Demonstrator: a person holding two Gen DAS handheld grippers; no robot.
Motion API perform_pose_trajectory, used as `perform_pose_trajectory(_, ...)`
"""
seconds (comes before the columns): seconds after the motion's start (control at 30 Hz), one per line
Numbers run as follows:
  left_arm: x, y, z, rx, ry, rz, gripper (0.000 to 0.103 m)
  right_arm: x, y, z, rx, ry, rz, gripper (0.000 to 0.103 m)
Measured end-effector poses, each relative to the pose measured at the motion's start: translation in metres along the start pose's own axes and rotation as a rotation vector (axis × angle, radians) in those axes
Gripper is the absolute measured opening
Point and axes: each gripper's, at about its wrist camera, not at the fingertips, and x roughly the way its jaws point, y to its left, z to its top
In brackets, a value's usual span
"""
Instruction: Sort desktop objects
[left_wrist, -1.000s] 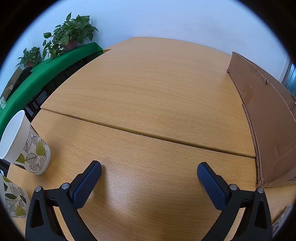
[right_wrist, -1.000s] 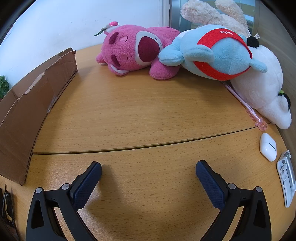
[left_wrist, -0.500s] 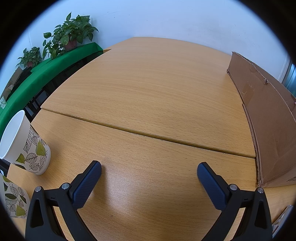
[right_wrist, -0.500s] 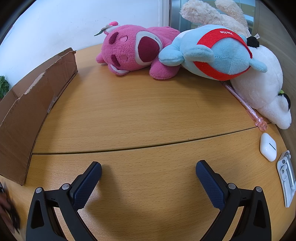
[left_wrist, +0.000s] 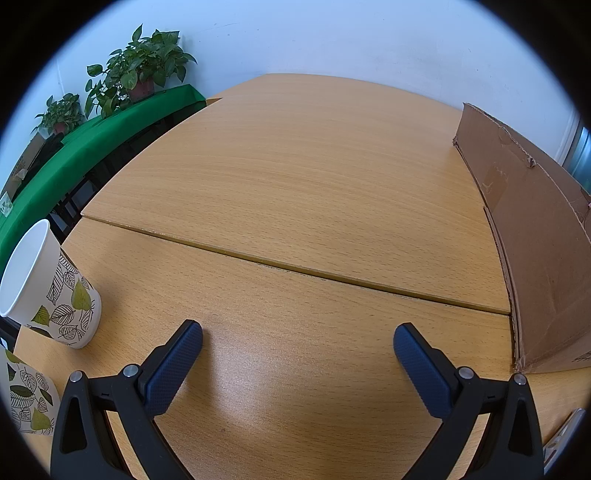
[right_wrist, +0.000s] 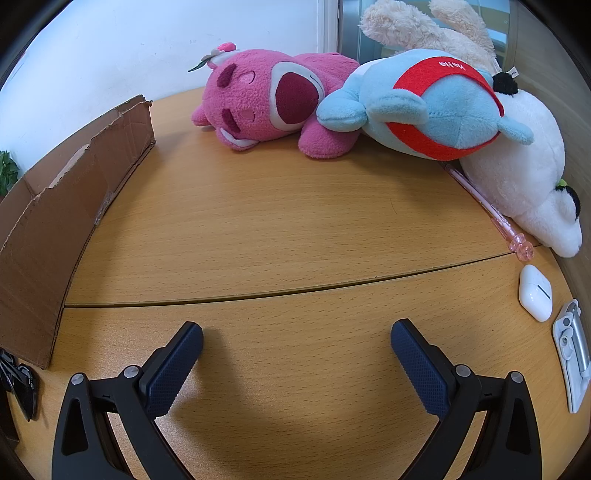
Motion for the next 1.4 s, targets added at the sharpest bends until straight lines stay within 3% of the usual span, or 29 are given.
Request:
perform_pose_trajectory(0.4,0.0,0.0,0.0,0.0,0.0,0.001,0.103,-0.002,0.005,0.001,0.071,-0.001,-0.051,0.103)
perform_pose_trajectory(0.6,-0.002,-0.001,-0.002,0.01,0.011,-0.004,0.103,-0.014,0.005,-0.025,0.077,0.06,-0.05,0.103)
perform_pose_trajectory(0.7,-0.017,-0.006,-0.012,0.013,0.037,-0.048,0.102,-0.043,0.029,-0.047,0.015,-0.023,-0.032,0.103)
perform_pose_trajectory(0.8,-0.066,-0.02,-0.025,0.045,-0.039,-0.148,0.103,-0.087,0.052,-0.064,-0.056,-0.111,-0.023,0.103)
perform_pose_trajectory(0.93,-0.143,-0.054,-0.04,0.163,-0.134,-0.258,0.103,-0.147,0.088,-0.072,-0.137,-0.186,0.138,0.103)
perform_pose_trajectory(1.03,-0.181,-0.078,-0.057,0.225,-0.125,-0.334,0.103,-0.173,0.126,-0.073,-0.197,-0.201,0.248,0.103)
perform_pose_trajectory(1.17,-0.203,-0.107,-0.093,0.308,-0.061,-0.507,0.103,-0.193,0.189,-0.094,-0.245,-0.173,0.514,0.103)
perform_pose_trajectory(1.27,-0.194,-0.132,-0.128,0.376,0.057,-0.624,0.103,-0.2,0.236,-0.122,-0.318,-0.129,0.664,0.103)
perform_pose_trajectory(1.33,-0.182,-0.142,-0.148,0.401,0.133,-0.632,0.103,-0.199,0.259,-0.138,-0.36,-0.093,0.737,0.103)
perform_pose_trajectory(1.4,-0.175,-0.144,-0.163,0.349,0.206,-0.751,0.103,-0.198,0.28,-0.157,-0.399,-0.056,0.768,0.103)
